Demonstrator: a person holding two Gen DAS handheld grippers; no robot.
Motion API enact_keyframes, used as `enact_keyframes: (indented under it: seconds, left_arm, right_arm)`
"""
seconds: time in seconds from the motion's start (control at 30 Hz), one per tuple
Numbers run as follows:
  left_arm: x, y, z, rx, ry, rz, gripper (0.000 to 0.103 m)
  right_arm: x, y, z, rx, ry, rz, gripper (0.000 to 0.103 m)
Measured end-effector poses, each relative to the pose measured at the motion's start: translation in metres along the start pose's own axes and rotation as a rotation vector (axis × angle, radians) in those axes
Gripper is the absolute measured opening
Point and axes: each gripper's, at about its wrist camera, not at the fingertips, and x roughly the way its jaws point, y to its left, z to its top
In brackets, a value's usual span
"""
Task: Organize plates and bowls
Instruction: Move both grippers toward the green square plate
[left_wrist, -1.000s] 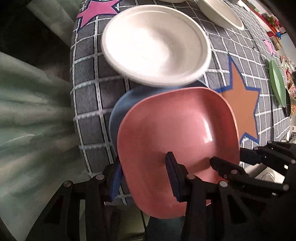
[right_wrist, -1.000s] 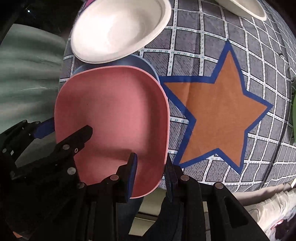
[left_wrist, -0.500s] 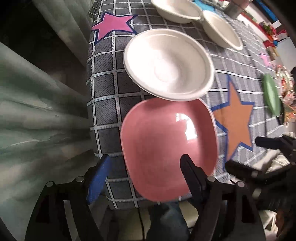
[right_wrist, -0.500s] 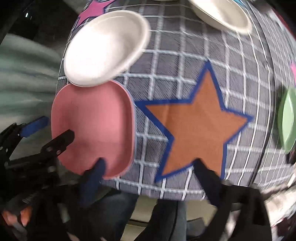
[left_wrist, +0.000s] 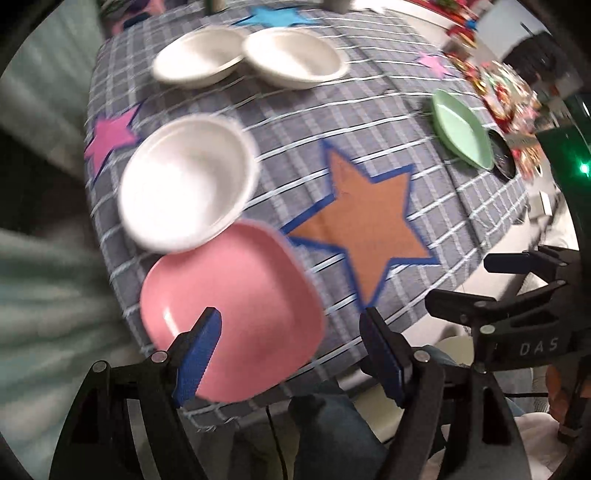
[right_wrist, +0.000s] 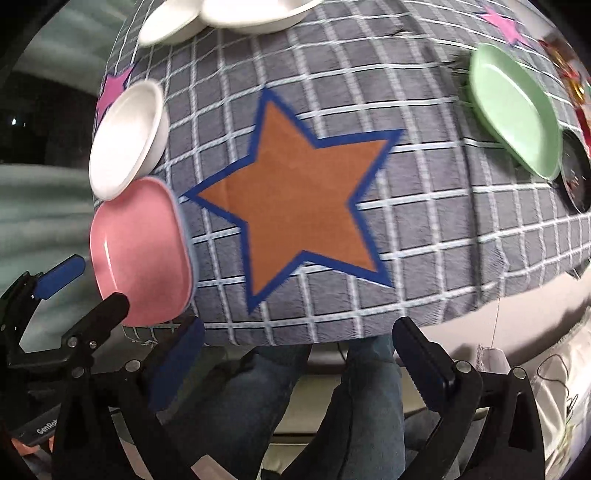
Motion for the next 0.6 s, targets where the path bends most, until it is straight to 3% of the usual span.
enact_keyframes:
  seconds: [0.03, 0.27, 0.6]
  left_arm:
    - [0.0, -0.011, 0.006, 0.012, -0.005, 0.004, 0.08]
    - [-0.001, -0.068, 0.032, 0.017, -0.022, 0.051, 0.08]
    - [-0.006, -0.157, 0.051, -0.02, -0.033, 0.112, 0.08]
  right_arm:
    - [-0.013, -0.002, -0.016, 0.006, -0.007, -0.001, 0.102]
    - [-0.037, -0.048, -0.013, 0.03, -0.068, 0.029, 0.102]
    - [-0.075, -0.112, 0.004, -0.074, -0.128, 0.04, 0.102]
